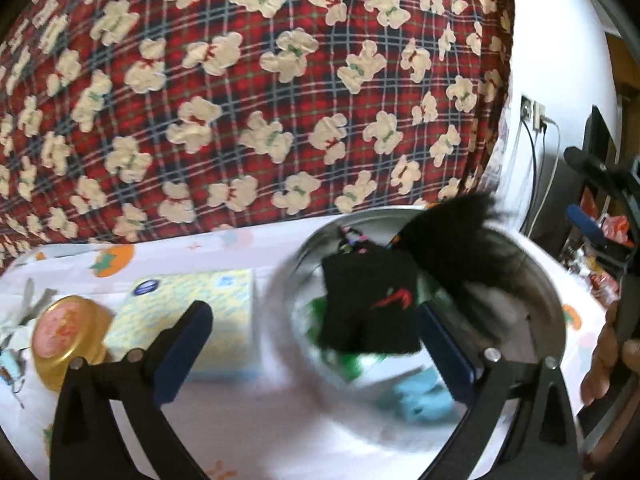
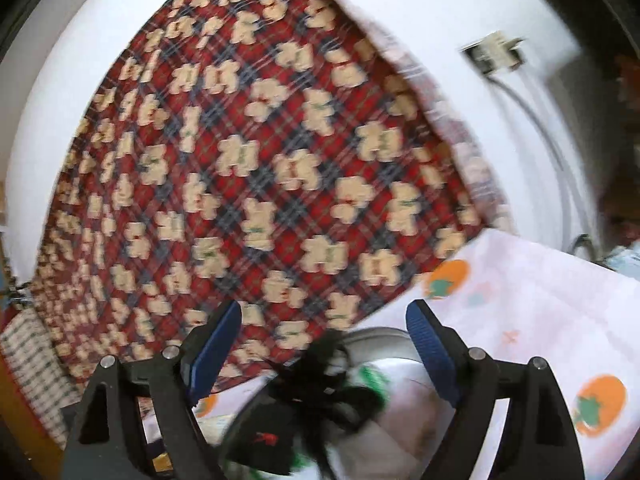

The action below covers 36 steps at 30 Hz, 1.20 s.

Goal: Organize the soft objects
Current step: 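Open both tools to drop the black braid and black cloth into the tin, then withdraw both tools from the tin toward the white glove and blue plush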

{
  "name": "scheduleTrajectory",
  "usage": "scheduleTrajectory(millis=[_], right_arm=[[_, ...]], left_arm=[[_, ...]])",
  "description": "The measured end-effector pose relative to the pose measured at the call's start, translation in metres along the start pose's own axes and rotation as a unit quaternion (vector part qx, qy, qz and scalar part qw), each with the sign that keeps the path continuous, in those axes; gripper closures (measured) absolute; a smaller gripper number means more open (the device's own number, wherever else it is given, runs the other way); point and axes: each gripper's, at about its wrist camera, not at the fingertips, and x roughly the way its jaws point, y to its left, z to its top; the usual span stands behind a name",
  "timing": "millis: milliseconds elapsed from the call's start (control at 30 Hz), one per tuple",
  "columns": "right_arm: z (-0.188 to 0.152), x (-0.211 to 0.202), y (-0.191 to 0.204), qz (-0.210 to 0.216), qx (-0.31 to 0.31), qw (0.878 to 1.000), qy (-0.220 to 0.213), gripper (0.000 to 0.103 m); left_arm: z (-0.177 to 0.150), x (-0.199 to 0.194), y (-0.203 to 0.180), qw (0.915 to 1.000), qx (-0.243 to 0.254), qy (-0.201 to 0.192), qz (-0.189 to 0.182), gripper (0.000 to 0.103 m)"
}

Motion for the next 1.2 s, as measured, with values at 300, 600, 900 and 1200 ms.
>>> scheduleTrajectory(millis=[300, 600, 900, 1200], right_arm=[[-0.024, -0.012, 0.017, -0.023, -0.041, 0.999, 0.011, 0.017], [-0.04, -0.018, 0.029, -0.046, -0.045, 0.998, 0.028, 0.017], [-0.066, -0.033, 0.07, -0.031, -0.081, 0.996, 0.027, 0.017], [-0.1, -0.028, 0.115, 0.006, -0.095, 0.994, 0.059, 0.017]], left_arm=[[-0.02, -0.011, 0.011, 0.9995, -0.005, 0.022, 0.021, 0.0], [-0.029, -0.029, 0.03, 0.9987, 0.001, 0.027, 0.043, 0.0], [-0.042, -0.052, 0.056, 0.9977, 0.009, 0.014, 0.066, 0.0], [-0.06, -0.079, 0.11, 0.9952, -0.025, 0.018, 0.093, 0.0]])
